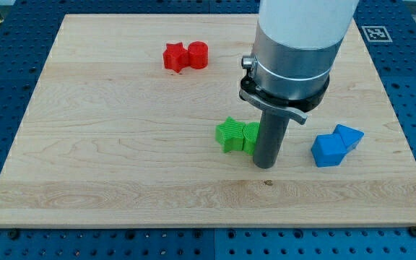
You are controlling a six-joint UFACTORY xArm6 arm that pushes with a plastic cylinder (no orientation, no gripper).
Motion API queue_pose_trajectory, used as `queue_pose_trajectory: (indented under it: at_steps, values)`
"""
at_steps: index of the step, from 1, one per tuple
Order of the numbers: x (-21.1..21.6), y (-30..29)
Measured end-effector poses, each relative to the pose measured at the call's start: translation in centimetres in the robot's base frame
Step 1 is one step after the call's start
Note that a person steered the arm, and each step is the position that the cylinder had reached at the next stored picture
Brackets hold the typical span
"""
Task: Move the blue blocks towards the right center
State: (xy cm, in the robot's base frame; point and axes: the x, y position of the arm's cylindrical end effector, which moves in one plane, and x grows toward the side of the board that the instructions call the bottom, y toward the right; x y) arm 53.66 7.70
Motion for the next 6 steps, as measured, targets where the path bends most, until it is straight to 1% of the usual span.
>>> queue_pose_trajectory:
  at_steps: [1, 2, 3, 4, 5, 6]
  values:
    - [0.0, 1.0]
    - [1.3, 2.5]
    - [0.3, 6.6]
    - [-2.9, 11.5]
    - [-3.8, 13.7]
    - [-5.0, 14.0]
